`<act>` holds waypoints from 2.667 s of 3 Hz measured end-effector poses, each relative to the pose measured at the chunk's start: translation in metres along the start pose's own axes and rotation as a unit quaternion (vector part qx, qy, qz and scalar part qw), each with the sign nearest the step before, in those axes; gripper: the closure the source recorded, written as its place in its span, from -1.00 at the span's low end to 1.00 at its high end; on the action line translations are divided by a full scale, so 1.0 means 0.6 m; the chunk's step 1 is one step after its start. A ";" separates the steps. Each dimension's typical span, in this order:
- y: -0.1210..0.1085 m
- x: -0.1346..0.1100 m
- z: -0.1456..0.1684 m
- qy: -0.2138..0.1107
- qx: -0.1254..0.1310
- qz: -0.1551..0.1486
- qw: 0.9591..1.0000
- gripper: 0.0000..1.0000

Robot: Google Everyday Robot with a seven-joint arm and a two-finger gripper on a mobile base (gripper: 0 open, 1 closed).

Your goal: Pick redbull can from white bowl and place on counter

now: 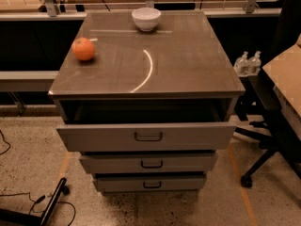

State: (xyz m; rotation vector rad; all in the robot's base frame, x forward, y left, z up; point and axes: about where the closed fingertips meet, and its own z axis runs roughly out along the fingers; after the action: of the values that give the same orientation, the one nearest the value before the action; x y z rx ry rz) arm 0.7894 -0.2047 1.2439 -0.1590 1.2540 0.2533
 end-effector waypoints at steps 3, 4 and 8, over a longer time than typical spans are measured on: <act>0.038 -0.005 -0.034 0.003 -0.021 -0.005 1.000 1.00; 0.069 0.046 -0.046 0.015 -0.040 -0.003 0.999 1.00; 0.260 0.333 -0.133 0.123 -0.139 -0.020 0.982 1.00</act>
Offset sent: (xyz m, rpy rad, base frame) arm -0.0341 -0.0019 0.0155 0.0178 -0.0328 -0.0015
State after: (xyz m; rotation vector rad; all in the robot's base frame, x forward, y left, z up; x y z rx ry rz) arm 0.7308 -0.0550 1.0325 -0.4675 1.4548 0.3820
